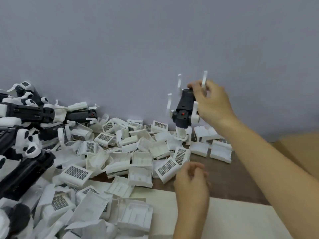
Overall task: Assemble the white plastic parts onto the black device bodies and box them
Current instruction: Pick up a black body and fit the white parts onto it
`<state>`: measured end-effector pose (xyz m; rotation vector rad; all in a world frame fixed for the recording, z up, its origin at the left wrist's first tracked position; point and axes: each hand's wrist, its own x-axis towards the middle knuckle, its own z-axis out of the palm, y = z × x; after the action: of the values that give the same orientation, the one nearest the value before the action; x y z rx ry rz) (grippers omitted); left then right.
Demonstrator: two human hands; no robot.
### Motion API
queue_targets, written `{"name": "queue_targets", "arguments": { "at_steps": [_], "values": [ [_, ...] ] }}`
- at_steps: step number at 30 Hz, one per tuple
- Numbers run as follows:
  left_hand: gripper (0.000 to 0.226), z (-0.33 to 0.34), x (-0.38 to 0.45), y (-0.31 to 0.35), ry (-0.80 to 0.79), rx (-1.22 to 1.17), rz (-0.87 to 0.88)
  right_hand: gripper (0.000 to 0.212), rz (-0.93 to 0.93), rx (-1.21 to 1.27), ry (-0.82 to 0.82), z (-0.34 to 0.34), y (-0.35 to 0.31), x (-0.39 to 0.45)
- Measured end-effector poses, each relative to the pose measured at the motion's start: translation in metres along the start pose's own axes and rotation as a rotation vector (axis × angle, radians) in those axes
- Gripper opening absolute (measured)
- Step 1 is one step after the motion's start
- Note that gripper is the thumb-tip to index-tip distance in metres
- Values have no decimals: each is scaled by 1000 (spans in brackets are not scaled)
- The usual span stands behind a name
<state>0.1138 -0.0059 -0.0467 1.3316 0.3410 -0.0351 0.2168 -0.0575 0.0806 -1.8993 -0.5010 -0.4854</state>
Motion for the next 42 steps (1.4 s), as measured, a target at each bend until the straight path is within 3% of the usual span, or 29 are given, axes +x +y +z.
{"name": "queue_targets", "arguments": {
  "at_steps": [1,4,7,12,14,18,23,28,30,32,36,40,42],
  "values": [
    [27,-4,-11,-3,117,-96,29,24,50,-6,12,-20,7,-17],
    [29,4,-27,6,223,-122,145,26,165,-108,12,-61,35,-76],
    [27,14,-32,3,182,-90,194,24,212,-219,1,-70,53,-127],
    [24,20,-36,0,22,199,337,11,243,-185,-18,-50,51,-153],
    [15,19,-37,0,26,244,384,26,213,-179,-63,-53,50,-154],
    [29,15,-39,1,-82,88,310,44,123,45,-62,-65,39,-154],
    [25,13,-37,2,-122,-88,232,50,-30,260,-59,-50,27,-165],
    [30,8,-32,3,41,-298,172,42,-120,-4,111,-43,35,-166],
    [38,6,-31,4,123,-372,157,31,15,4,40,-45,41,-165],
    [44,5,-32,5,168,-413,153,26,191,125,-147,-46,45,-165],
    [51,5,-34,8,199,-468,168,26,219,249,-269,-46,41,-167],
    [53,4,-35,9,157,-571,155,83,219,29,-319,-37,43,-172],
    [53,5,-38,11,107,-614,149,91,222,-58,-290,-33,44,-174]
  ]
}}
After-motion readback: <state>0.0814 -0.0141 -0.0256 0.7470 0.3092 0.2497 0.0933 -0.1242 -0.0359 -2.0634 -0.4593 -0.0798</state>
